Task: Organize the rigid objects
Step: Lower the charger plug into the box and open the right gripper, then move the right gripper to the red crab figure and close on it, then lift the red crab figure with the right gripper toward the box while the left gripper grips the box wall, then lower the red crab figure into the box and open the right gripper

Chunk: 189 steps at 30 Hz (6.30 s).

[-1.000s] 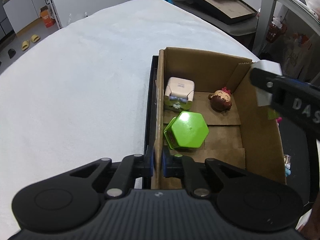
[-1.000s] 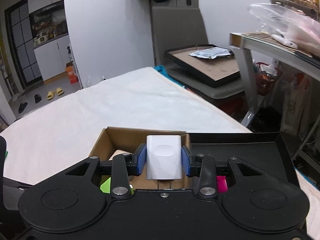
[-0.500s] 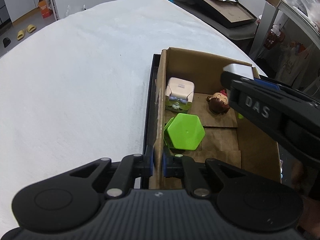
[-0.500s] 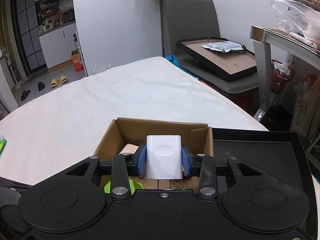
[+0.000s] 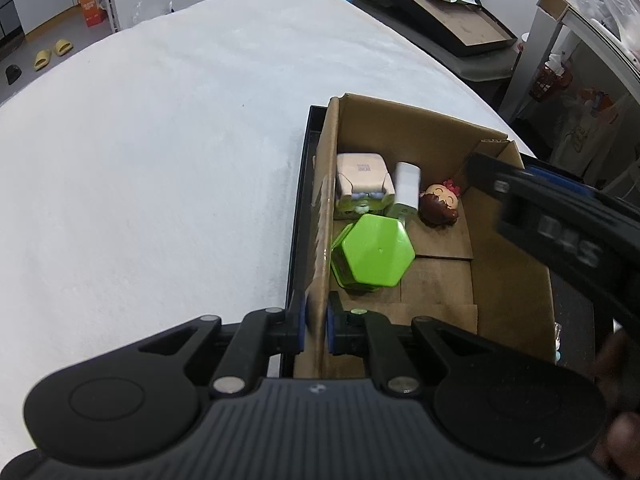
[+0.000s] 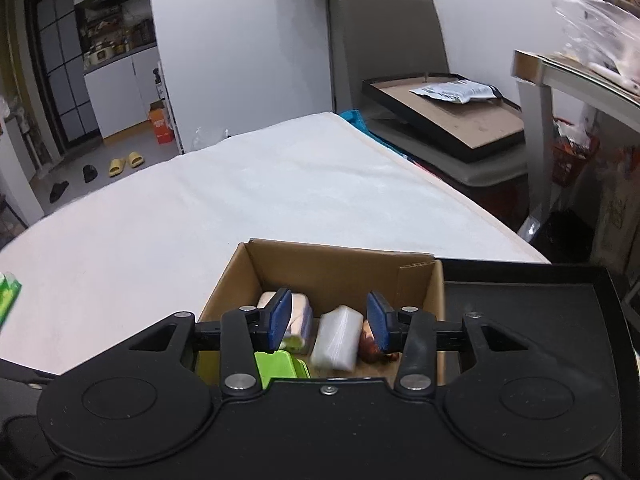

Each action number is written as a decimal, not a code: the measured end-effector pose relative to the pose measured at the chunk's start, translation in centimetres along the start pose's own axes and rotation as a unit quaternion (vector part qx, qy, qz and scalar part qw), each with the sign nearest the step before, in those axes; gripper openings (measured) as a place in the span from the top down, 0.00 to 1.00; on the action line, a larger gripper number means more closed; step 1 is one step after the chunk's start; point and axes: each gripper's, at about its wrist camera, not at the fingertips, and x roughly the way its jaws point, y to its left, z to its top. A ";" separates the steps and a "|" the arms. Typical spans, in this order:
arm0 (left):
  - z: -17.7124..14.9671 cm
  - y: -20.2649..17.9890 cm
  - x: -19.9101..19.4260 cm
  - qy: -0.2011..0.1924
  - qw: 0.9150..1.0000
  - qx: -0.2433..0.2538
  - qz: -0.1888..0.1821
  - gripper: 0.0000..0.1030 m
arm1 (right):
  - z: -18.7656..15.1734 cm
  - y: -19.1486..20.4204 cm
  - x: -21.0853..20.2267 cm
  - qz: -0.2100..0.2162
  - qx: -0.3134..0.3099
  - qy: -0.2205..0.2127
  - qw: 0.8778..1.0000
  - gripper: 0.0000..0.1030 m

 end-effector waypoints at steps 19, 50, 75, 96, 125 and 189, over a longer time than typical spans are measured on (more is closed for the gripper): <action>-0.3 -1.1 -0.7 0.006 0.999 0.015 0.029 0.89 | -2.3 -4.8 -5.1 -0.083 0.050 -0.003 0.995 0.29; -1.4 -4.4 -1.7 0.012 0.991 0.055 0.120 0.44 | -11.4 -8.5 -3.6 -0.208 0.213 0.010 0.955 0.16; -1.0 -5.3 -0.4 0.026 0.985 0.048 0.166 0.43 | -12.7 -12.1 -0.4 -0.217 0.227 0.095 0.945 0.46; -1.7 -3.8 -1.8 0.009 0.988 0.035 0.149 0.43 | -11.4 -10.8 -2.1 -0.219 0.161 0.062 0.960 0.64; -1.6 -2.3 -1.8 -0.010 0.995 0.029 0.098 0.43 | -5.8 -7.2 -6.9 -0.142 0.129 -0.049 0.980 0.64; -1.0 -3.5 -1.2 0.004 0.996 0.052 0.070 0.85 | -3.4 -4.1 -3.7 -0.088 0.091 -0.061 0.990 0.38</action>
